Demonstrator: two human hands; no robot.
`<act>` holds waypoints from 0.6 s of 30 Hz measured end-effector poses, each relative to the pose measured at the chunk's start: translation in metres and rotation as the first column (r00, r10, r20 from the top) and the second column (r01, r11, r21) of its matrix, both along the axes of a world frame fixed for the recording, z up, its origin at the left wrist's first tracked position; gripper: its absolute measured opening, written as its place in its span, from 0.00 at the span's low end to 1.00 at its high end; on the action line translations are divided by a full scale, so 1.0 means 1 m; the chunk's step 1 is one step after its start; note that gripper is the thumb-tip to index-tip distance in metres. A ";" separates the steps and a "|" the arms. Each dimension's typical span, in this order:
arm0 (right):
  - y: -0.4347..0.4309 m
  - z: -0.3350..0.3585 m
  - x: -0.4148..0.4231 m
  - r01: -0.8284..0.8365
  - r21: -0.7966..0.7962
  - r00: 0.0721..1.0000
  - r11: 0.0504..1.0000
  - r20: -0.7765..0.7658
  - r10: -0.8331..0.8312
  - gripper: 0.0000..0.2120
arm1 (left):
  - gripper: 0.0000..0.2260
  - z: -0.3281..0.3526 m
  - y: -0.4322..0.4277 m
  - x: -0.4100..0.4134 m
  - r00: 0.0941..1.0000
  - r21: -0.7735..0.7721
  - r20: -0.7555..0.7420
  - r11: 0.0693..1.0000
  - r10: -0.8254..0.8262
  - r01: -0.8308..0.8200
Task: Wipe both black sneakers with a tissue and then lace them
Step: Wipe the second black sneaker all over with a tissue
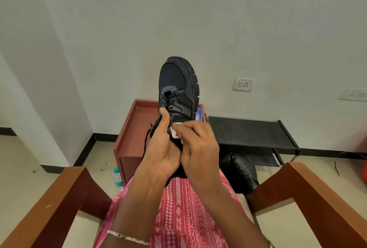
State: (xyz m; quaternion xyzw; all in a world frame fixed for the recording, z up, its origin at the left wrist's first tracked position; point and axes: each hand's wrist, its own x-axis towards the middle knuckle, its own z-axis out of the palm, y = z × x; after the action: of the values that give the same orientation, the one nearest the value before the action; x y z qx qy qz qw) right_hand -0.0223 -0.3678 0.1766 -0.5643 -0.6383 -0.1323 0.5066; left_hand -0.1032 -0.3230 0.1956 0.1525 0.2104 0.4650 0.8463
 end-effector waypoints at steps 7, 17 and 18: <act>-0.023 -0.022 -0.003 -0.078 0.030 0.997 0.996 -0.018 0.079 0.13 | 0.29 -0.003 0.008 -0.008 0.999 0.016 -0.014 0.999 0.042 -0.042; 0.008 0.010 0.009 -0.022 0.120 0.943 0.993 -0.328 0.060 0.05 | 0.33 0.002 -0.005 0.011 0.994 0.010 0.042 0.995 0.096 -0.097; 0.011 0.012 0.007 -0.014 0.126 0.940 0.992 -0.336 0.056 0.04 | 0.31 0.001 -0.006 0.010 0.993 0.026 0.053 0.994 0.106 -0.108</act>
State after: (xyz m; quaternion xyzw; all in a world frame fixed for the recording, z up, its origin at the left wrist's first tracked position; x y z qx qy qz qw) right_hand -0.0149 -0.3570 0.1888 -0.5353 -0.5426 -0.0628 0.6443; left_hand -0.0927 -0.3288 0.1967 0.1411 0.1897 0.5164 0.8230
